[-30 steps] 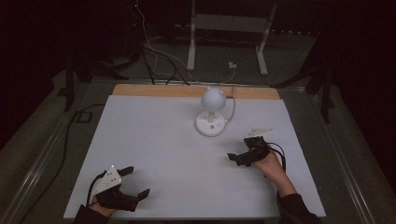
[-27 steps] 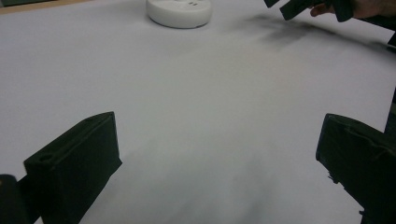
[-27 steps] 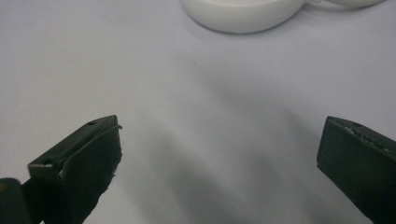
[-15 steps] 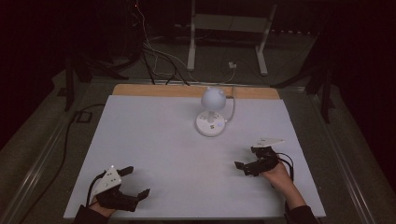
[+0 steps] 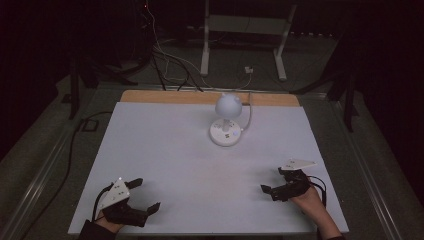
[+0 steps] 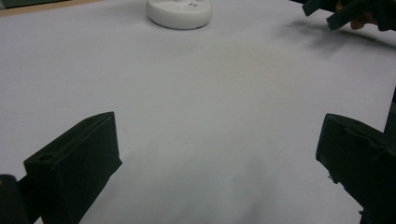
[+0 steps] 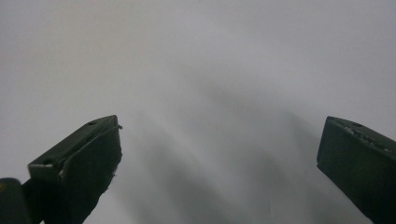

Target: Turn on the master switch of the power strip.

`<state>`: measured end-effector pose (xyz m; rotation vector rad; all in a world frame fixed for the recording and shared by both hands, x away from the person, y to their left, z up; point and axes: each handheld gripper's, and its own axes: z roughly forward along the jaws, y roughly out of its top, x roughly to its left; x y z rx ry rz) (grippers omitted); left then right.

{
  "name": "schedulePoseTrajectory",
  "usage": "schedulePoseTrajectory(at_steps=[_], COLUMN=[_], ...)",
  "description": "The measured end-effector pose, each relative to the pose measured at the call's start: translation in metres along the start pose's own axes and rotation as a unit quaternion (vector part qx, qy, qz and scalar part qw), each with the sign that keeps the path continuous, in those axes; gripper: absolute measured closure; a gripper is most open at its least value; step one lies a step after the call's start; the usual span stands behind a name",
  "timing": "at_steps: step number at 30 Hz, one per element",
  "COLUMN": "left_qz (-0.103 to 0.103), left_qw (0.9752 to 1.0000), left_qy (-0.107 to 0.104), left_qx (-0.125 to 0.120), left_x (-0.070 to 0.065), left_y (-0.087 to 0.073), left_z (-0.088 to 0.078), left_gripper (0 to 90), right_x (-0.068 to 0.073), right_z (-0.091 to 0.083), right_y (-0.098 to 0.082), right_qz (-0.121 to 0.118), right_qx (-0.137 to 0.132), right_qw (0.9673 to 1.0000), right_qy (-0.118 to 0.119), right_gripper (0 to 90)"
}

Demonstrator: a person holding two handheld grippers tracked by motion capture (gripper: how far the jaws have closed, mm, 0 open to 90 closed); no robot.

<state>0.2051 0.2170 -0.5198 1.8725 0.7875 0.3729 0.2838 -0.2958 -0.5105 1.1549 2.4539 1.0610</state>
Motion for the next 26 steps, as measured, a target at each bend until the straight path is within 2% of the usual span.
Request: schedulePoseTrajectory(at_steps=[11, 14, 21, 26], left_qz=[-0.001, 0.0, 0.001, 0.002], left_qw=[1.0, 1.0, 1.0, 1.0], left_qy=[0.0, 0.0, 0.0, -0.001], left_qx=[0.001, 0.001, 0.003, 0.003], left_x=[0.0, 0.0, 0.0, -0.001], left_y=[0.0, 0.0, 0.0, 0.0], left_z=[0.0, 0.0, 0.0, 0.001], left_gripper=[0.1, 0.1, 0.1, 0.1], right_x=[0.004, 0.006, 0.003, 0.002], right_z=[-0.023, -0.03, -0.033, -0.033], right_y=[-0.025, -0.036, -0.052, -0.052], right_qz=[0.001, 0.0, -0.004, -0.009], right_qx=[0.005, 0.013, 0.028, 0.025], right_qw=[0.9999, 0.9996, 0.9987, 0.9987], right_qy=[-0.011, -0.024, -0.042, -0.044], right_gripper=[0.0, 0.0, 0.0, 0.0])
